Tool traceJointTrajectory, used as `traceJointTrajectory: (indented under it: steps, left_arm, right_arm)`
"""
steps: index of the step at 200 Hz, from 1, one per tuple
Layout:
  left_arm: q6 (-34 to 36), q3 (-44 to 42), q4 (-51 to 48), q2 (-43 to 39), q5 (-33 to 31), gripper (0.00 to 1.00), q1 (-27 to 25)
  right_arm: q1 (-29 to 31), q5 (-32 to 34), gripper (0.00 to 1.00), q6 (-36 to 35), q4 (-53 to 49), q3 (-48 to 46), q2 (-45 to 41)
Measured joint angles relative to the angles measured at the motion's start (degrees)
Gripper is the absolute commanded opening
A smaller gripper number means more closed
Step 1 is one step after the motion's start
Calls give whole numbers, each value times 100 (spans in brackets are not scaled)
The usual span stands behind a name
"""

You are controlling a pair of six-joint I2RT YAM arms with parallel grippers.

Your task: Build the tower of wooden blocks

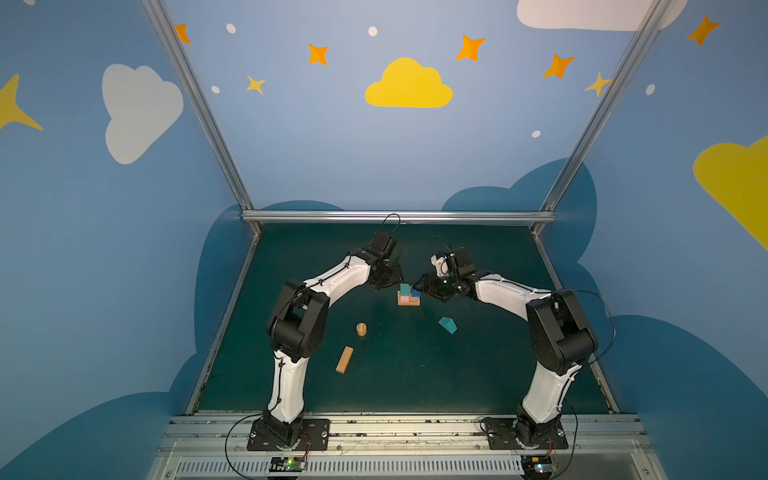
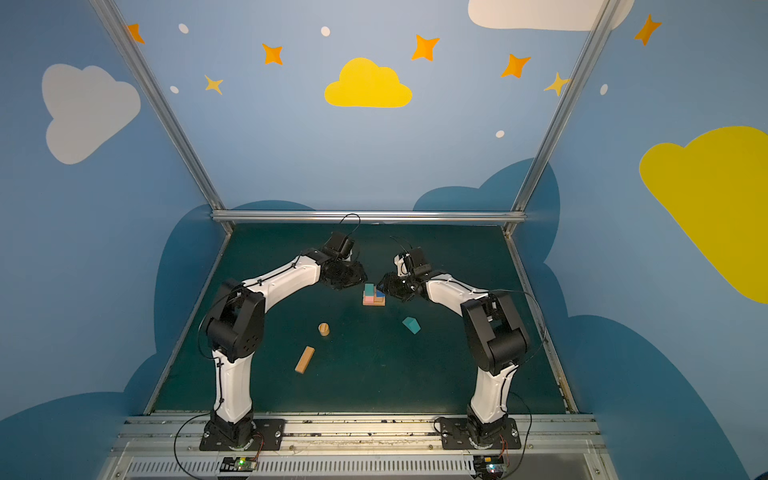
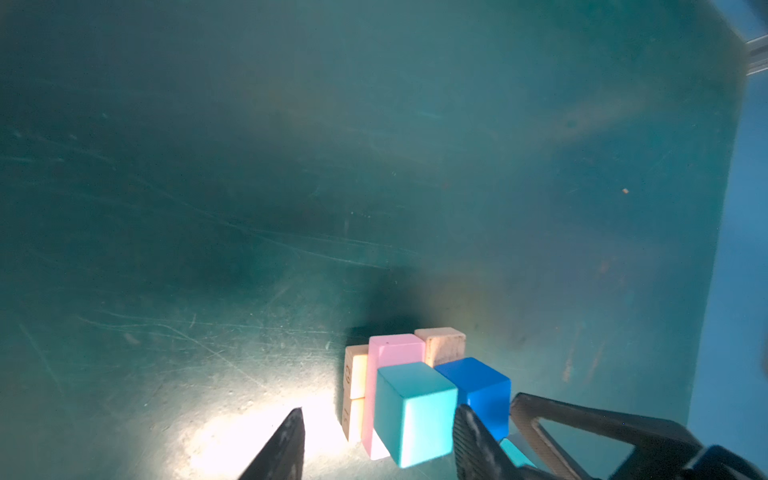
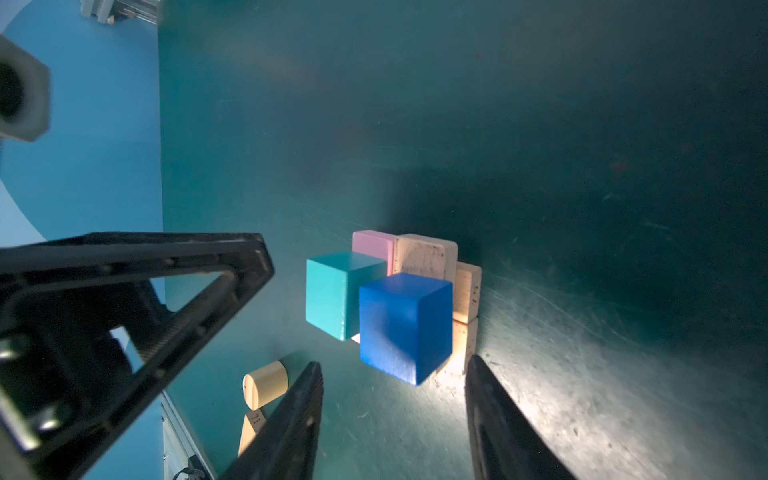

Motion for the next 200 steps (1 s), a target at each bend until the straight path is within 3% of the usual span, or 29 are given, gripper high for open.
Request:
traceJointTrajectory:
  steps: [57,200]
  left_arm:
    - [-37,0,59,7,72,52,-4]
    - [-103,20,57,181,374,43,-37]
  right_arm:
    - [0,-79,44,57,96,0,103]
    - [0,-98,40,136,101,0,203]
